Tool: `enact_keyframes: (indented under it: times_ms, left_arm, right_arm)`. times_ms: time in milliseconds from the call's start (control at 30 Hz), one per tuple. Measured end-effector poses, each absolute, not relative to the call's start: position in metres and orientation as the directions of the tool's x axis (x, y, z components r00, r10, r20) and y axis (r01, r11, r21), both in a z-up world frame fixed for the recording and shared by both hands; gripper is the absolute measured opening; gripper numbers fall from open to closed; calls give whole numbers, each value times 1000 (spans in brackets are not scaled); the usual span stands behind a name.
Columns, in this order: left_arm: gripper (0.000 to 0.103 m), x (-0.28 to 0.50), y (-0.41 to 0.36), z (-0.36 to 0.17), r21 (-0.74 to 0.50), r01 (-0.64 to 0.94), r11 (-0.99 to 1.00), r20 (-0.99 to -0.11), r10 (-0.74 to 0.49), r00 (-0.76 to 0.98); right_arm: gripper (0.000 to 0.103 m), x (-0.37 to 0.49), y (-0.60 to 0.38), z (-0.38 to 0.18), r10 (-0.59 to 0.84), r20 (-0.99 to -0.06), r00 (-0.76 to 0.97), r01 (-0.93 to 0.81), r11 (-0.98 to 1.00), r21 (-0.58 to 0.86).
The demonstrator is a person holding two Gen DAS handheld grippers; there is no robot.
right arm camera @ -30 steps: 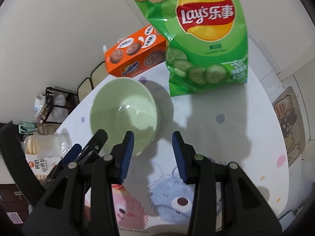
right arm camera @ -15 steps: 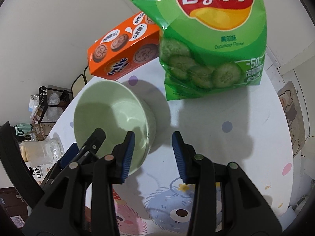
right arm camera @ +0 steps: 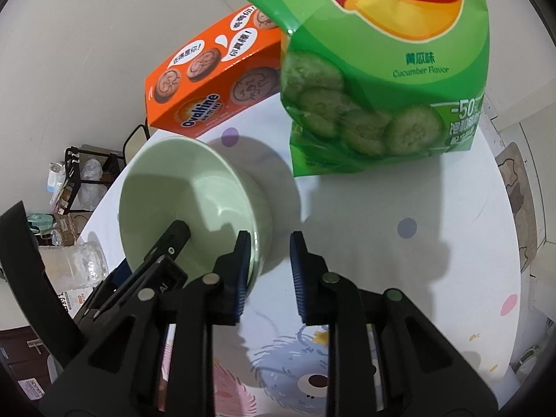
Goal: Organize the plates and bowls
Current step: 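Move both grippers to the next green bowl and close on its rim, then carry the green bowl with both grippers onto the green bowl stack, open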
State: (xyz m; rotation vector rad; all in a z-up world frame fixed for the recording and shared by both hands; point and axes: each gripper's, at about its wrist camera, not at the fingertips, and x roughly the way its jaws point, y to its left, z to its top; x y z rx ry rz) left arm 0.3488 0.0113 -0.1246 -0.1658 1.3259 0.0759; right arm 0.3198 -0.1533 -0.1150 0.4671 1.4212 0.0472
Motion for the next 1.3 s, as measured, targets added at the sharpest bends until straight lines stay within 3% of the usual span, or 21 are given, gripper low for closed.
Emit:
enact_keyframes:
  times_ms: [33,200,767,1300]
  left_arm:
    - [37,349,10,-123,-78,-147,986,-969,-40,245]
    - [12,348,1,-117,-89,-112,990,-964,-58,259]
    - [9,318,5,-111,-113,-92,989,-958,-83,274]
    - [9,236,2,-75,-82,-84,993,-948,-52,315]
  right_arm:
    - [19,320,-153,-115,312,-936,165,239,908,344]
    - [12,321,-145,-111,301,-938,173,211,919,334]
    - [12,299,-137,-113,299,-942,155,197,925,326]
    - [12,233,-133,-83,275,-942,195,114,947,300]
